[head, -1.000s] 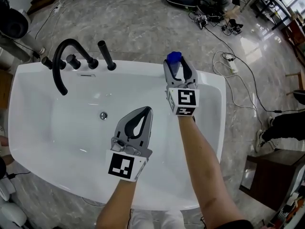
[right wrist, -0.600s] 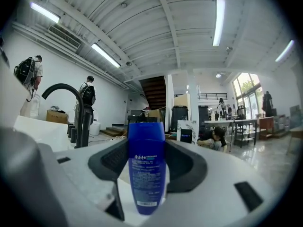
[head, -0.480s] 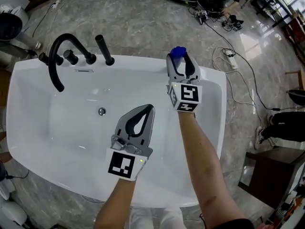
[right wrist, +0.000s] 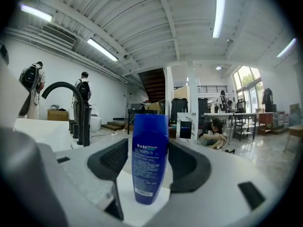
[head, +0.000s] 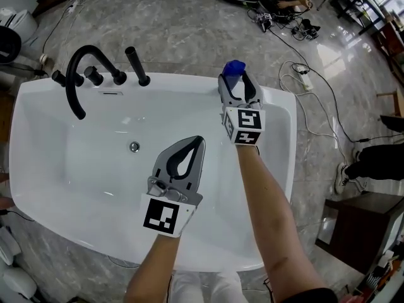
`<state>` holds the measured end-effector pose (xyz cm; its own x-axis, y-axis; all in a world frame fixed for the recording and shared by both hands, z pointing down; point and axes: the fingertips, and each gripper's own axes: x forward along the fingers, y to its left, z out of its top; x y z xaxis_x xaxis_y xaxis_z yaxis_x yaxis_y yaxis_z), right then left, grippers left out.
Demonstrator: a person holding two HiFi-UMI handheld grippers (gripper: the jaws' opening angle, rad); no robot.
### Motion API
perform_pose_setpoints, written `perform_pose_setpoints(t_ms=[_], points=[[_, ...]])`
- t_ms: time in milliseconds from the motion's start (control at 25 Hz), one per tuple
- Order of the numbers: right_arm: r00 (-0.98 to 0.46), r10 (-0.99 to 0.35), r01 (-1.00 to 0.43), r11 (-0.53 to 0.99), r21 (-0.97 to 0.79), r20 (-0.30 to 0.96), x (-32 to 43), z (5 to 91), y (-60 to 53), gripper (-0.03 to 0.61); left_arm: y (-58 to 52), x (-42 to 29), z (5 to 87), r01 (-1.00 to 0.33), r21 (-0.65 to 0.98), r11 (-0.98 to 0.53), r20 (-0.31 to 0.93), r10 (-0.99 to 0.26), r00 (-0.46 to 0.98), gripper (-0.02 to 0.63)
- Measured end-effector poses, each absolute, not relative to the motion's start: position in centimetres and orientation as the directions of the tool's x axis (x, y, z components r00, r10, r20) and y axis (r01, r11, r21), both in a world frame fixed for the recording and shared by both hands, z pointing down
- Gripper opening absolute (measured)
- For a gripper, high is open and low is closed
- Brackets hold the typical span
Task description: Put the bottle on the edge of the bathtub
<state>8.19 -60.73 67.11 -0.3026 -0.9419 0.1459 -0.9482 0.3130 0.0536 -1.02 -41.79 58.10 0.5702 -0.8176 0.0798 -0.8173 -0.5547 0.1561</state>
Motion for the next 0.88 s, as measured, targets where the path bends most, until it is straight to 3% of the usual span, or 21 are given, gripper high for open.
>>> perform_pose_setpoints(t_ms=[400, 680, 880], points=[[-0.259, -0.956, -0.960, 0.270, 0.072, 0.136, 9.7, 65.2, -55.7, 0.262, -40.2, 0.0, 57.3, -0.818, 0.149, -0.556, 0.096, -0.815, 0.571, 0.002], [-0.196, -0.980, -0.978, 0.199, 0.069, 0.048, 11.5, 57.7, -49.5, 0.002, -38.0, 0.8, 53.5, -0.821, 0.134, -0.556, 0.082, -0.819, 0.568, 0.002], [-0.216, -0.976, -0.974, 0.216, 0.070, 0.015, 12.6, 50.3, -43.8, 0.002, -35.8, 1.0, 48.7, -0.827, 0.103, -0.552, 0.063, -0.826, 0.559, 0.002]])
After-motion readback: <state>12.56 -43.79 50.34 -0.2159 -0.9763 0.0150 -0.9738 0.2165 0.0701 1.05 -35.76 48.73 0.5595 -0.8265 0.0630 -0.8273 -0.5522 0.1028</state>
